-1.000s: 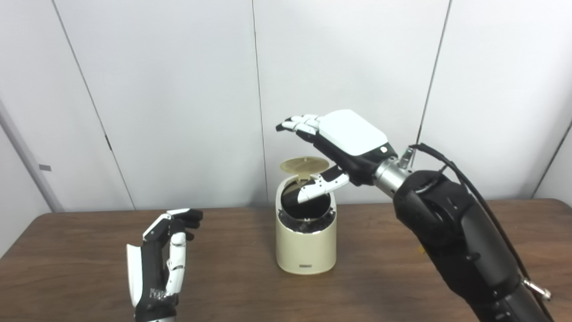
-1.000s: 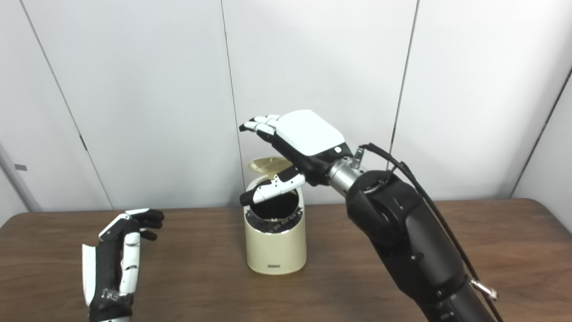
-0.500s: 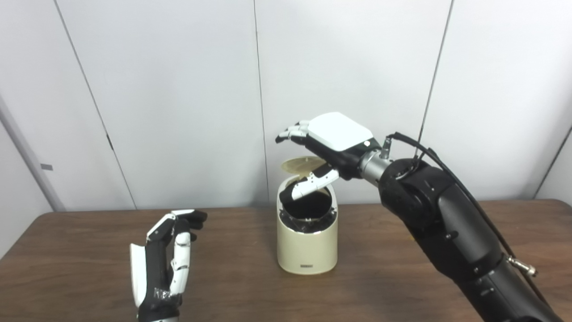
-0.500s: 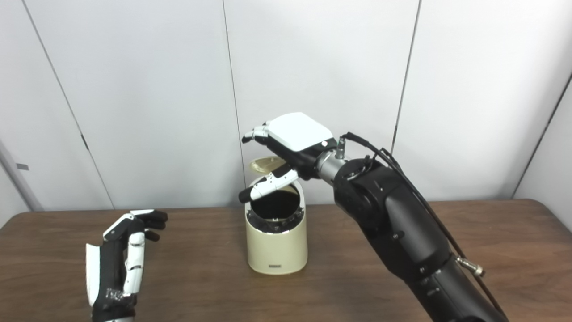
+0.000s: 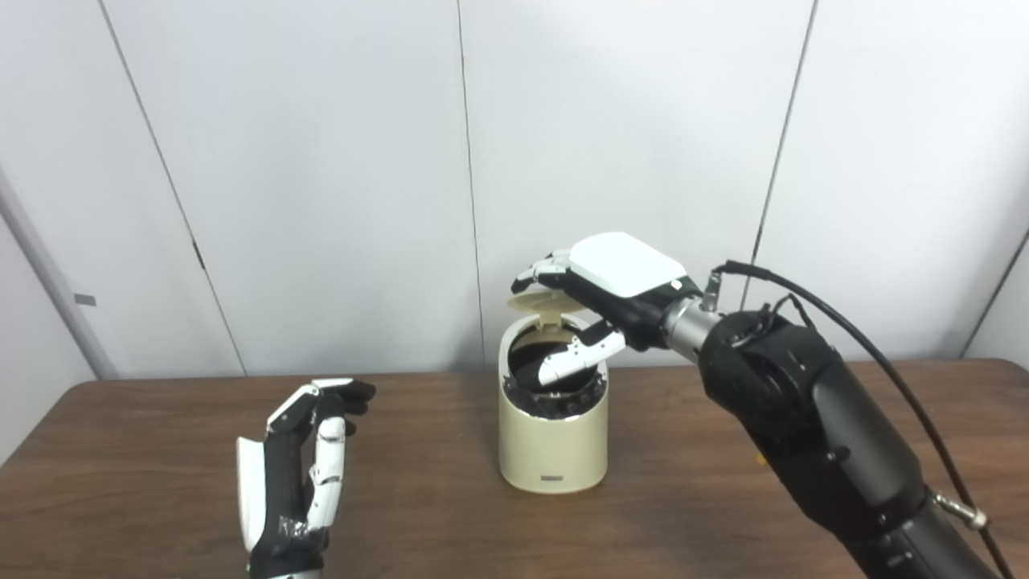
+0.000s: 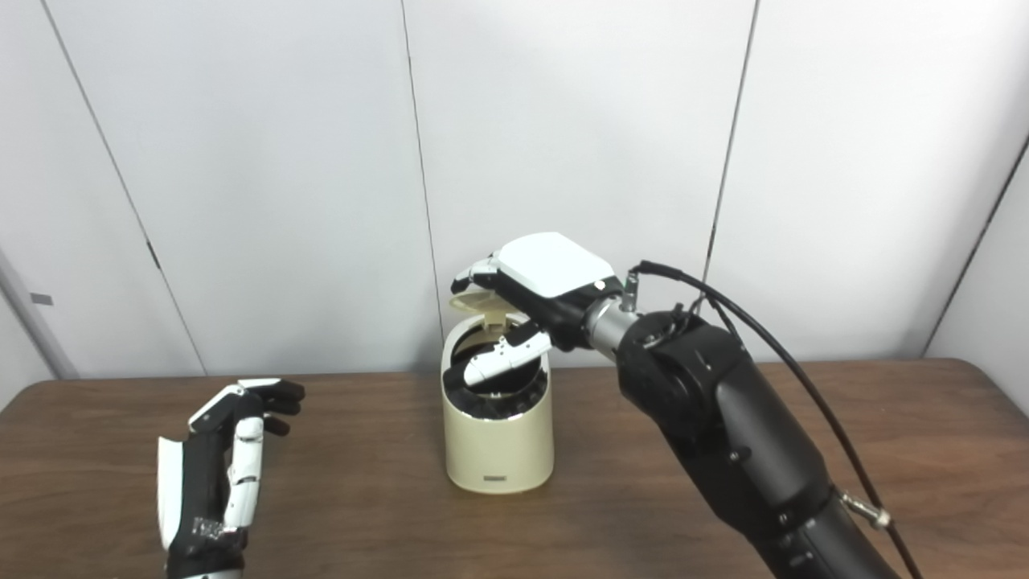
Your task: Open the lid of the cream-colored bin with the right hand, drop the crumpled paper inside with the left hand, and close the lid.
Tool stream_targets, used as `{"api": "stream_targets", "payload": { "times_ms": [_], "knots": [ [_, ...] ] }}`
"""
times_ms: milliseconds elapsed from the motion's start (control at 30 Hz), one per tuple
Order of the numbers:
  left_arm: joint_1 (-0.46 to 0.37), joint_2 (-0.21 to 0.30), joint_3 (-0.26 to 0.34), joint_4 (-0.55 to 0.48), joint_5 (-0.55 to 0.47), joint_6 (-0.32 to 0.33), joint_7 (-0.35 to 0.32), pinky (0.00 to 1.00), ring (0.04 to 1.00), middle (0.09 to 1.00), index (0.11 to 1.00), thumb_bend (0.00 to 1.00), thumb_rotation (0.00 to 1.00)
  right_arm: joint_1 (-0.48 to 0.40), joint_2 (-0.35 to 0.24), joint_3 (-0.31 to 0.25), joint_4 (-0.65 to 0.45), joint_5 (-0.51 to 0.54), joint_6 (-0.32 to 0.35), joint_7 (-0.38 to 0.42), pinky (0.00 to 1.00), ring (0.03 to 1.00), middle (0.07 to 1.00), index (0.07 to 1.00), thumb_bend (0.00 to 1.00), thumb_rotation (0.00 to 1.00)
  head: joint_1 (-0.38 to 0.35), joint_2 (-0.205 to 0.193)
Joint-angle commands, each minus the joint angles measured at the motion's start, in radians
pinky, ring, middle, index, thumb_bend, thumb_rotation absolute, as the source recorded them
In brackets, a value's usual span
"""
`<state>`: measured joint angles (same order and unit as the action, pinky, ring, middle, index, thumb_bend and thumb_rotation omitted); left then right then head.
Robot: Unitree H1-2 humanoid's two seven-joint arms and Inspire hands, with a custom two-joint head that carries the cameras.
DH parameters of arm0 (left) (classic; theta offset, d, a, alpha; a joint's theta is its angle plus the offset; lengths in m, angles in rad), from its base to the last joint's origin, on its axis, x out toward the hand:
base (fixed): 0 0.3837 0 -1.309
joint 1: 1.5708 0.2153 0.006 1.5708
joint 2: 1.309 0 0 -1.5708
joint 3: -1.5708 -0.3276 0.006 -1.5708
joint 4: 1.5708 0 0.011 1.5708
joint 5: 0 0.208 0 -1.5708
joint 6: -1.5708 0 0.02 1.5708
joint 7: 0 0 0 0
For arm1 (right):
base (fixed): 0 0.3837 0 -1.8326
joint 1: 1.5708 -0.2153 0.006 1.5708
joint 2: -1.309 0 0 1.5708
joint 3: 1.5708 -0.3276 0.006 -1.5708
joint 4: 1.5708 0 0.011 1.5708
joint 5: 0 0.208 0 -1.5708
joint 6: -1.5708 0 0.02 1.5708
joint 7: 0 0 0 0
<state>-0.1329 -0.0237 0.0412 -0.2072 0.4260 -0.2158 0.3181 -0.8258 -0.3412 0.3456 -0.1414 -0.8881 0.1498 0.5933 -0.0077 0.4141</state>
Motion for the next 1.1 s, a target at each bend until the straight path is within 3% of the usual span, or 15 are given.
{"api": "stream_targets", "payload": {
  "times_ms": [0, 533, 867, 1067],
  "knots": [
    [-0.024, -0.002, 0.003, -0.029, 0.007, -0.015, 0.007, 0.46, 0.557, 0.583, 0.544, 0.36, 0.98, -0.023, -0.017, -0.025, -0.050, 0.002, 0.013, 0.000, 0.86, 0.916, 0.882, 0.828, 0.93, 0.88, 0.000, 0.001],
    [-0.023, -0.001, 0.011, -0.058, -0.001, -0.003, -0.010, 0.45, 0.556, 0.579, 0.537, 0.37, 0.98, 0.085, -0.026, -0.050, -0.146, 0.018, 0.027, 0.030, 0.82, 0.891, 0.851, 0.811, 0.96, 0.94, -0.004, 0.016],
    [-0.020, -0.001, 0.015, -0.094, -0.006, 0.025, -0.025, 0.46, 0.553, 0.574, 0.530, 0.38, 0.97, 0.132, -0.034, -0.071, -0.173, 0.057, 0.034, 0.022, 0.82, 0.872, 0.821, 0.788, 0.93, 0.92, -0.008, 0.047],
    [-0.013, -0.005, 0.016, -0.125, -0.015, 0.050, -0.039, 0.46, 0.556, 0.574, 0.529, 0.39, 0.96, 0.154, -0.036, -0.059, -0.195, 0.047, 0.053, 0.056, 0.81, 0.874, 0.820, 0.787, 0.95, 0.92, -0.002, 0.066]
  ]
}}
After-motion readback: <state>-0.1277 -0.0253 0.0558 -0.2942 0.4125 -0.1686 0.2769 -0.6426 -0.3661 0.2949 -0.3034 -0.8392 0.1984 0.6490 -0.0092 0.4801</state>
